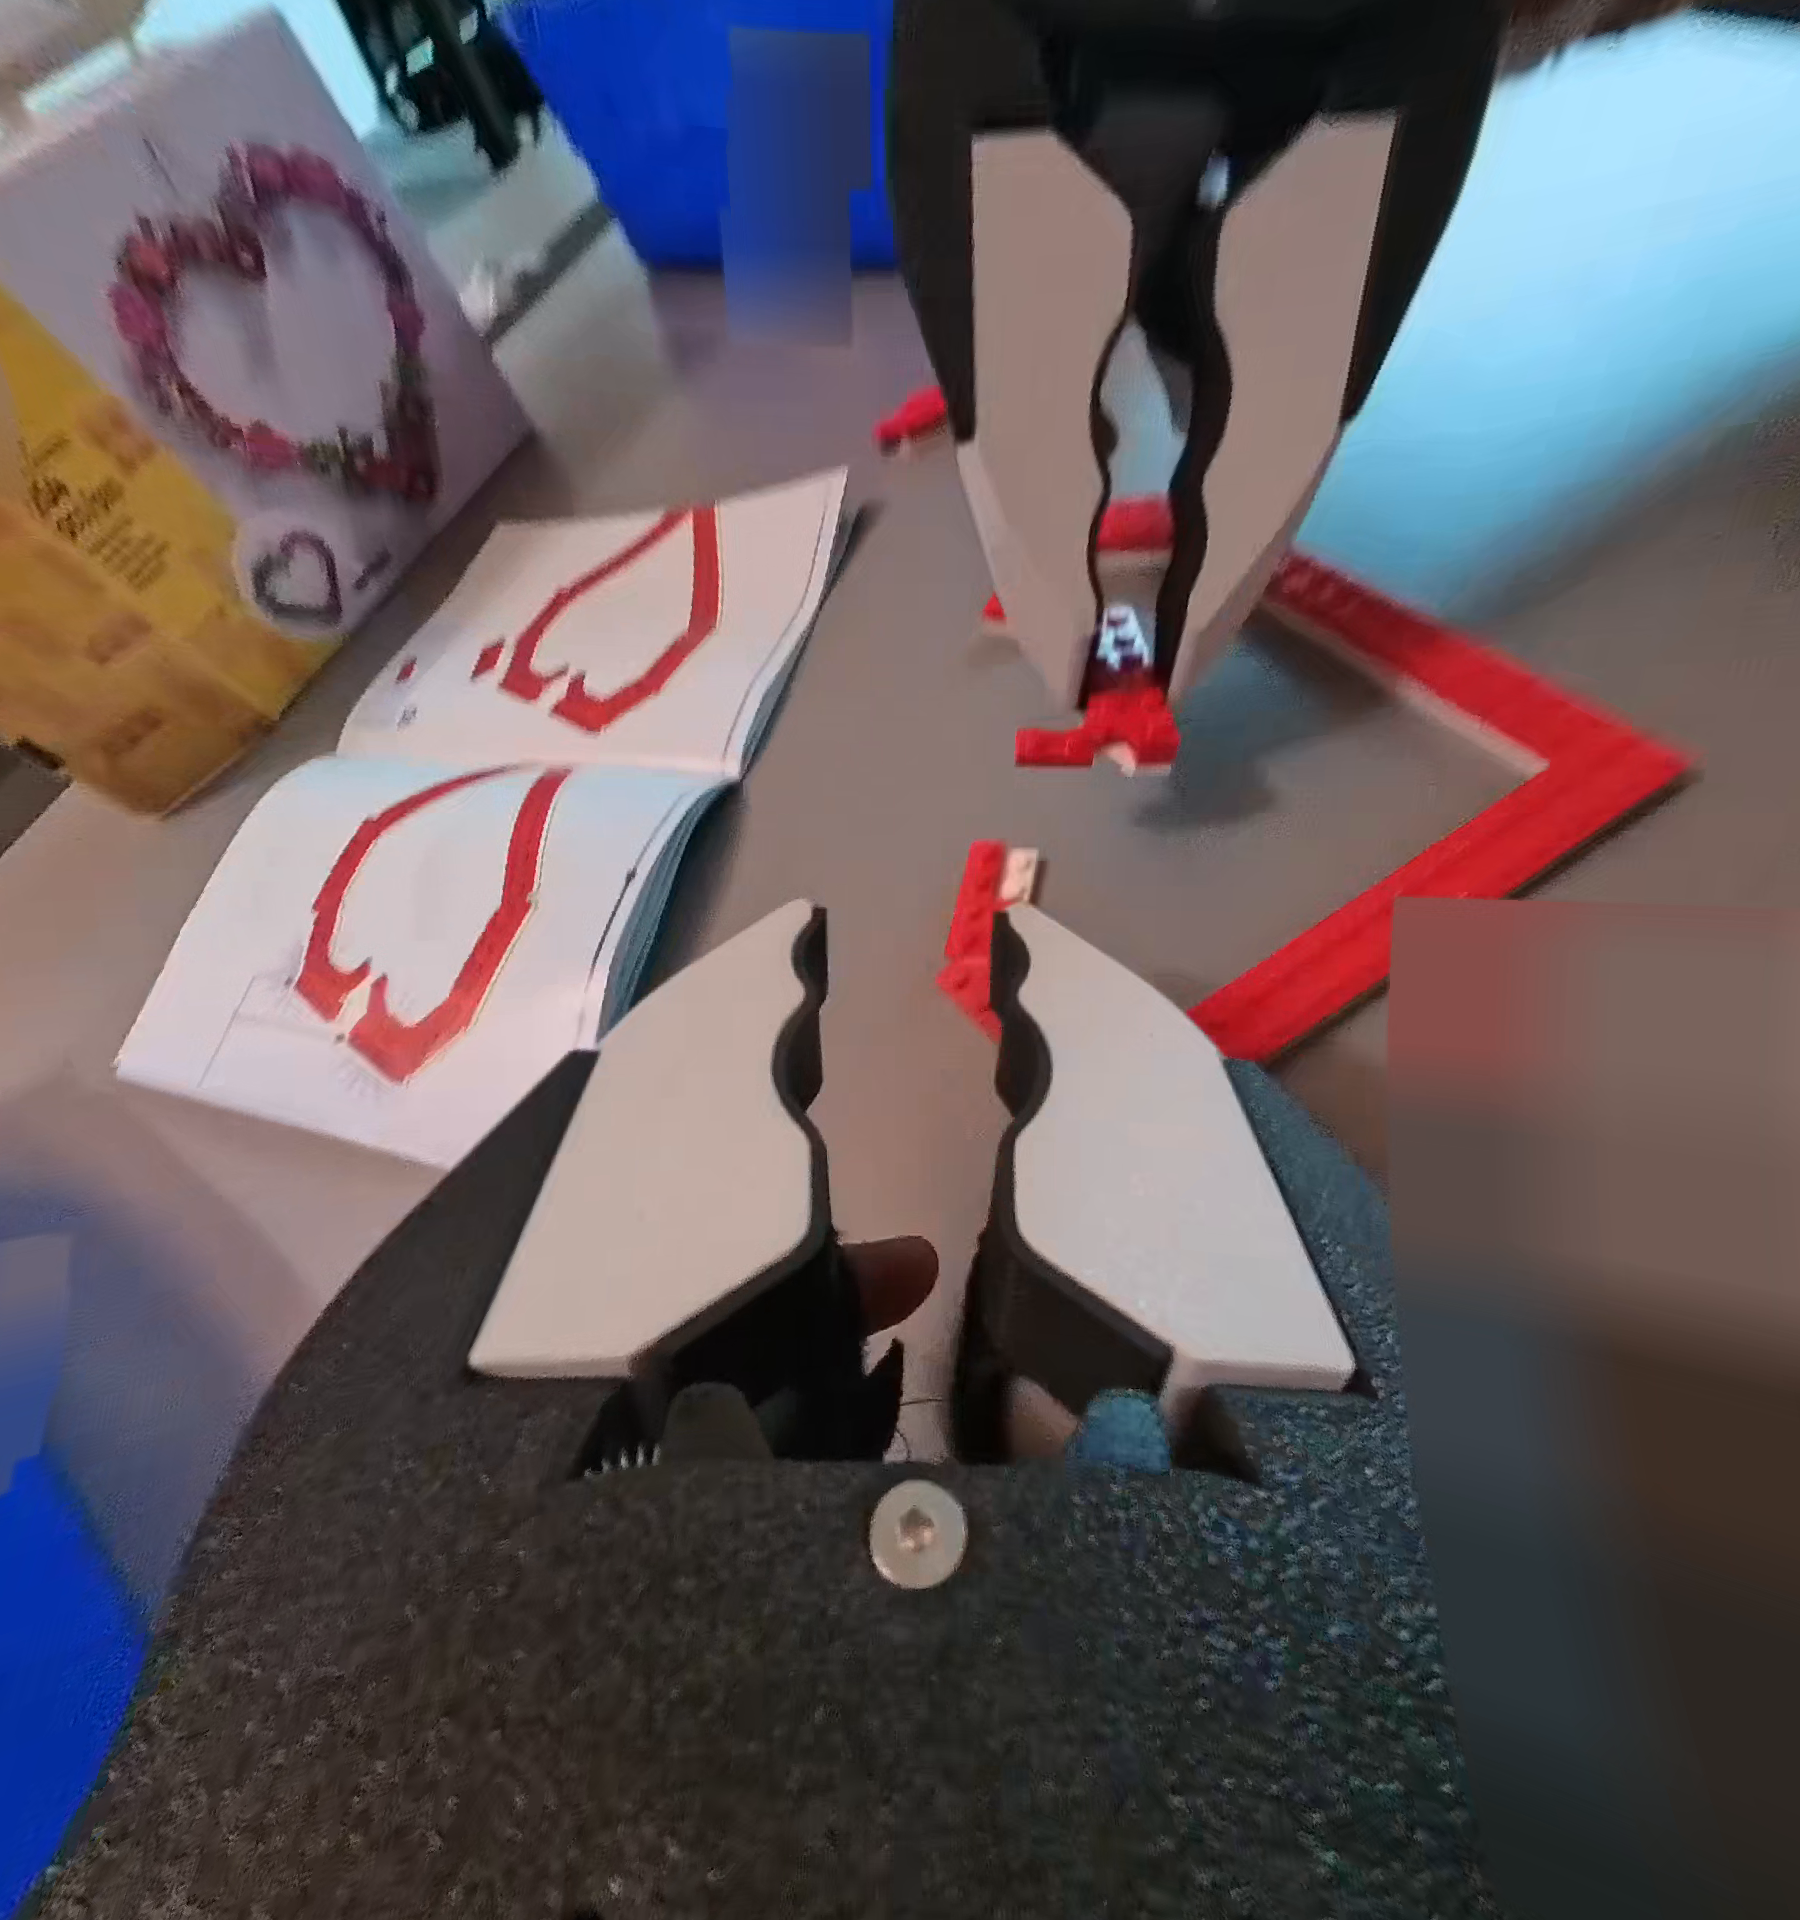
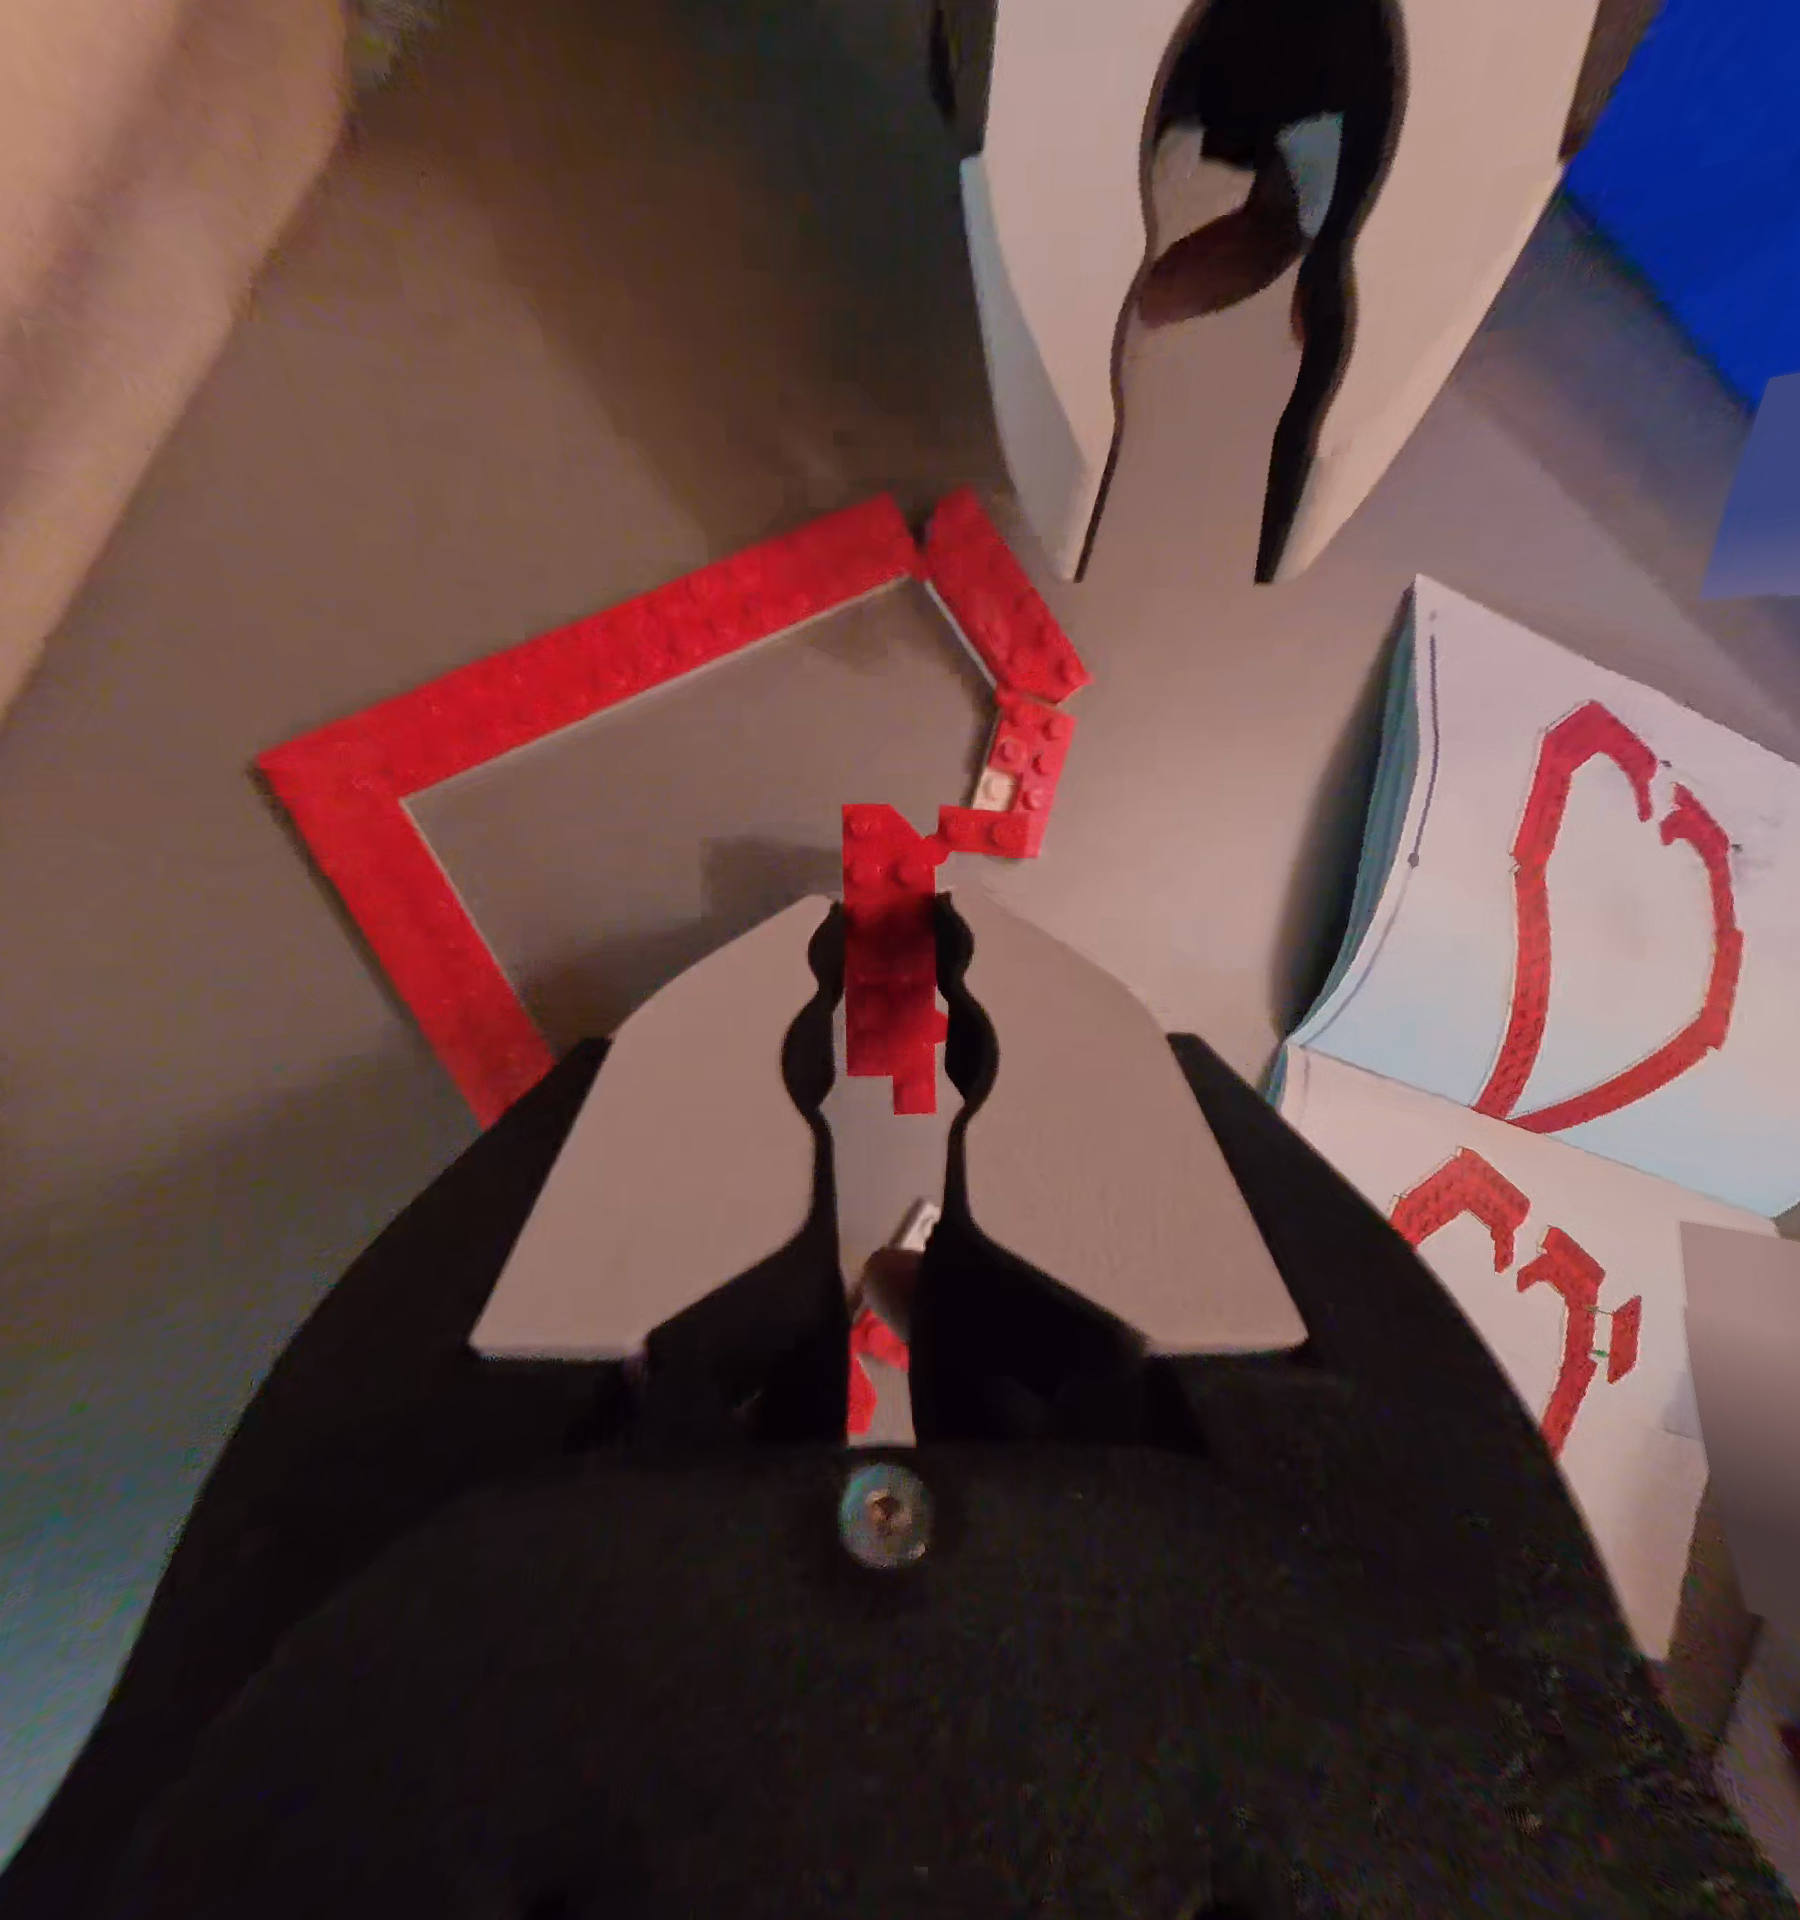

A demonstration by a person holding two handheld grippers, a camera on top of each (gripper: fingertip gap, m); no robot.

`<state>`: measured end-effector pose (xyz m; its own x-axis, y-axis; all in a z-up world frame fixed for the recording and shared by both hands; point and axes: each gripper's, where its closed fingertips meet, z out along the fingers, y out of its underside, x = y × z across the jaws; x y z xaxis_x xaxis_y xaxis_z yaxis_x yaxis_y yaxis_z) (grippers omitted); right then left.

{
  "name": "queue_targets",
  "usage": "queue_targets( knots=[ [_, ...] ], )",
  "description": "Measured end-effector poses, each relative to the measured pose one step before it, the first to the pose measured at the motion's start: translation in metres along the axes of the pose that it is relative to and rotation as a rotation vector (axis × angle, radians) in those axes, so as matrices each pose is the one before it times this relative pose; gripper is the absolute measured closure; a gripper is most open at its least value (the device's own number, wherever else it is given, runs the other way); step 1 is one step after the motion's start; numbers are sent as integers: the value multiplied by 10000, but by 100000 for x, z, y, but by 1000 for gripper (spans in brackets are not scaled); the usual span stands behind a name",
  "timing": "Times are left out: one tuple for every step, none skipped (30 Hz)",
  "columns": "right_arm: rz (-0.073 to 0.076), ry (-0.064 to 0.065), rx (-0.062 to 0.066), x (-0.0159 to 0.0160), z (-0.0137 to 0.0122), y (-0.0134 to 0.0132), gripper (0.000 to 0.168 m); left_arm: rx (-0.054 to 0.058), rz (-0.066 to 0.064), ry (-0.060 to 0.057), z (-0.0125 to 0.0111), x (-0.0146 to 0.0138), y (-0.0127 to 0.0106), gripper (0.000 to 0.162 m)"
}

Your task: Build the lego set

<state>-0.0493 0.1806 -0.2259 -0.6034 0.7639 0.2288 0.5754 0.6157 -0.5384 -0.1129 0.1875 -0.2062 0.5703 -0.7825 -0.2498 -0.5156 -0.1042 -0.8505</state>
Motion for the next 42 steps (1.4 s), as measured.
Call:
queue_targets(
  knots=[
    [10, -202, -406, 203, 291, 384, 152, -394, 207, -170, 206, -70, 506, 131],
    [38, -83, -208, 232, 217, 9, 152, -258, 95, -26, 239, 149, 248, 131],
    [67, -68, -42, 62, 127, -239, 152, -150, -59, 85, 220, 272, 42, 131],
    [66, -2, 79, -46, 44, -368, 152, -3, -172, 99, 148, 237, -117, 130],
    [65, 163, 206, 29, -14, -418, 152, 150, -248, -10, 71, 29, -244, 129],
    [164, 323, 292, 174, -49, -363, 152, 247, -282, -24, -5, -59, -283, 129],
    [329, 290, 262, 122, -54, -184, 152, 318, -325, 45, -71, -3, -344, 129],
    [457, 328, 214, 190, -39, -73, 152, 339, -400, 59, -121, -15, -366, 129],
    [497, 422, 250, 319, -43, -122, 152, 350, -498, 29, -131, -101, -361, 129],
    [571, 610, 244, 594, -106, -145, 152, 312, -639, 14, -135, -153, -340, 130],
    [616, 692, 228, 734, -164, -191, 152, 307, -740, 68, -100, -89, -428, 131],
    [570, 579, 284, 581, -185, -350, 152, 417, -841, 229, -49, 176, -591, 134],
    [453, 447, 383, 343, -166, -590, 152, 425, -785, 402, 50, 431, -595, 135],
    [308, 431, 396, 263, -139, -678, 152, 298, -607, 350, 130, 380, -348, 135],
    [151, 448, 323, 252, -135, -630, 152, 131, -428, 63, 173, -29, -103, 135],
    [22, 355, 271, 94, -117, -588, 152, 76, -281, -127, 167, -266, -42, 134],
    [-42, 381, 234, 141, -113, -524, 152, 132, -229, -86, 129, -152, -144, 135],
    [-98, 486, 173, 315, -135, -431, 152, 162, -212, 33, 102, 66, -215, 134],
    [-185, 396, 81, 213, -95, -273, 152, 215, -222, 109, 94, 218, -261, 133],
    [-133, 429, 33, 300, -74, -165, 152, 251, -211, 192, 73, 345, -272, 132],
    [-40, 362, 36, 208, -52, -134, 152, 236, -193, 221, 65, 372, -222, 134],
    [-99, 180, 3, -23, -39, -47, 152, 258, -190, 118, -14, 164, -277, 136],
    [-155, 64, 61, -173, -79, -85, 152, 271, -170, 44, -72, -26, -313, 139],
    [-81, -30, 117, -258, -84, -147, 152, 228, -168, 0, -115, -148, -278, 143],
    [27, 49, 110, -118, -82, -146, 152, 111, -139, 69, -83, -70, -146, 144],
    [0, 76, 59, -47, -79, -77, 152, -51, -131, 193, -13, 140, 74, 145],
    [-39, -5, 8, -169, -46, 8, 152, -107, -92, 247, 30, 285, 157, 149],
    [-64, -7, 3, -182, -40, 19, 152, -136, -22, 146, 58, 185, 221, 150],
    [-157, 48, -21, -126, -63, 90, 152, -99, 46, 41, -6, 55, 160, 150],
    [-227, 8, 50, -179, -97, 25, 152, -131, 102, 60, -49, 69, 172, 150],
    [-166, -60, 105, -219, -127, -19, 152, -128, 155, 100, -78, 130, 138, 151],
    [-36, -165, 100, -272, -121, 12, 151, -179, 166, 96, -80, 135, 166, 151],
    [64, -364, 72, -413, -157, 63, 149, -297, 197, 105, -90, 146, 279, 151],
    [153, -489, 75, -440, -245, 57, 148, -378, 218, 113, -94, 132, 334, 151],
    [267, -502, 162, -318, -329, -61, 146, -434, 245, 187, -118, 224, 382, 151],
    [306, -549, 202, -248, -407, -164, 144, -466, 192, 206, -122, 216, 367, 151],
    [345, -360, 135, 162, -410, -141, 142, -467, 158, 185, -107, 156, 353, 151],
    [301, -320, 38, 310, -374, -87, 137, -451, 176, 176, -90, 161, 312, 151],
    [227, -428, -101, 192, -283, 31, 127, -409, 197, 124, -44, 111, 235, 150],
    [158, -462, -294, 125, -139, 200, 117, -414, 219, 169, 5, 196, 221, 150],
    [36, -515, -429, -10, 25, 318, 110, -404, 208, 204, 65, 259, 171, 150],
    [-89, -517, -471, -125, 188, 365, 106, -362, 195, 204, 119, 278, 97, 150]
  ],
)
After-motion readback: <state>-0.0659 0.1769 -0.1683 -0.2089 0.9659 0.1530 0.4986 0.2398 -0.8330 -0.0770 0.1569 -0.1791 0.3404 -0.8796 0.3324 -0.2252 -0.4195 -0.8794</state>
